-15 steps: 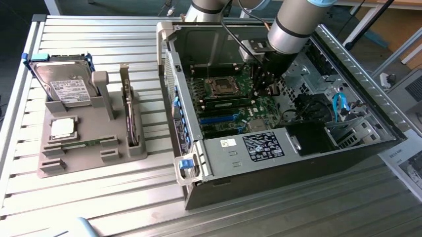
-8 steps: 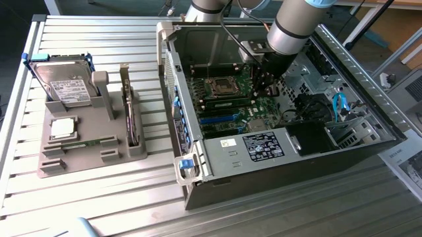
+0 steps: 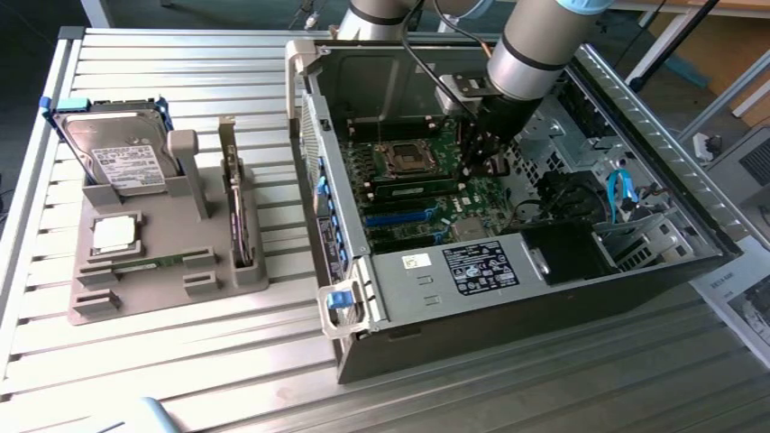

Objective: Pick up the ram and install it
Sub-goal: 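Press down the ram until it locks into place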

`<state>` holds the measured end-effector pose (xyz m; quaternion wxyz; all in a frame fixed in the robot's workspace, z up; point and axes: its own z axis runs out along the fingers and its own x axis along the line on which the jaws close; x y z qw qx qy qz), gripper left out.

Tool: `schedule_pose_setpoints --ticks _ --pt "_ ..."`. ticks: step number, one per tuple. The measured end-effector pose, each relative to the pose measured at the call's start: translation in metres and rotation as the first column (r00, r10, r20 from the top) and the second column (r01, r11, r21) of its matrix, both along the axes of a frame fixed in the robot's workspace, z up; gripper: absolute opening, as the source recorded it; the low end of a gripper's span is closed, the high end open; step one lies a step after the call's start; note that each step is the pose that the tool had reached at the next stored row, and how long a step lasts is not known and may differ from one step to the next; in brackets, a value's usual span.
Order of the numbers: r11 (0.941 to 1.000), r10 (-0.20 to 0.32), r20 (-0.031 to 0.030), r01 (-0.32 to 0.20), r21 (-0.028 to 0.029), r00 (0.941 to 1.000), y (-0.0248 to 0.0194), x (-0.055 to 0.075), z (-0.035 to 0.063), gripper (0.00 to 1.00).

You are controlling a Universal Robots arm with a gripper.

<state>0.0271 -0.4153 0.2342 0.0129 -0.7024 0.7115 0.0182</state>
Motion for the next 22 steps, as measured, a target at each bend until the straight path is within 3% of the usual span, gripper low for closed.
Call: schedule_pose_setpoints --ticks 22 --pt "1.0000 0.000 -0.0004 0.000 -0.0005 1.0000 0.0000 0.0000 -0.0015 0.10"
